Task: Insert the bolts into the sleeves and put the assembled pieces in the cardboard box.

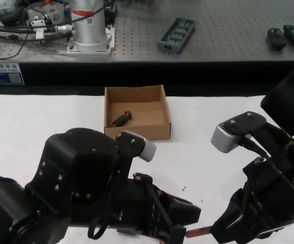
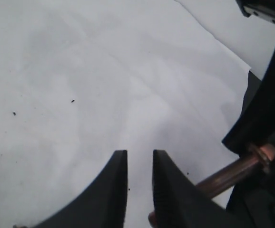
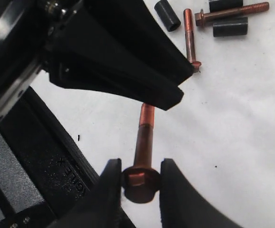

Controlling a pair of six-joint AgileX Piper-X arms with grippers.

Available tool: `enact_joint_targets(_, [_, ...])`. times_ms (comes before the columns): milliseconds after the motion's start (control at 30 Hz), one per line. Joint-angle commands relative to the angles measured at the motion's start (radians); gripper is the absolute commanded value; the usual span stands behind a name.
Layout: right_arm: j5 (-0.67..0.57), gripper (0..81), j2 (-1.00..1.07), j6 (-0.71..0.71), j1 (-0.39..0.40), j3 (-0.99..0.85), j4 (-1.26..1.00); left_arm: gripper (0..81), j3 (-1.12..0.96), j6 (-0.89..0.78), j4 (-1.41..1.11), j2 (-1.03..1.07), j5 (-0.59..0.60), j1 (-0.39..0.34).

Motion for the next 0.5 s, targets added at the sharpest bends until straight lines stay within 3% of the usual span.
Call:
enact_joint_targets(0, [-0.026, 10.6, -0.015, 0.001, 0.002, -0.003, -0.010, 15.0, -0.006, 0.042, 0.049, 0.004, 0.014, -0.005])
enact_joint_targets(467, [-0.075, 10.6, -0.015, -0.008, 0.002, -0.003, -0.081, 15.0, -0.006, 0.131, 0.133, 0.004, 0.085, -0.005])
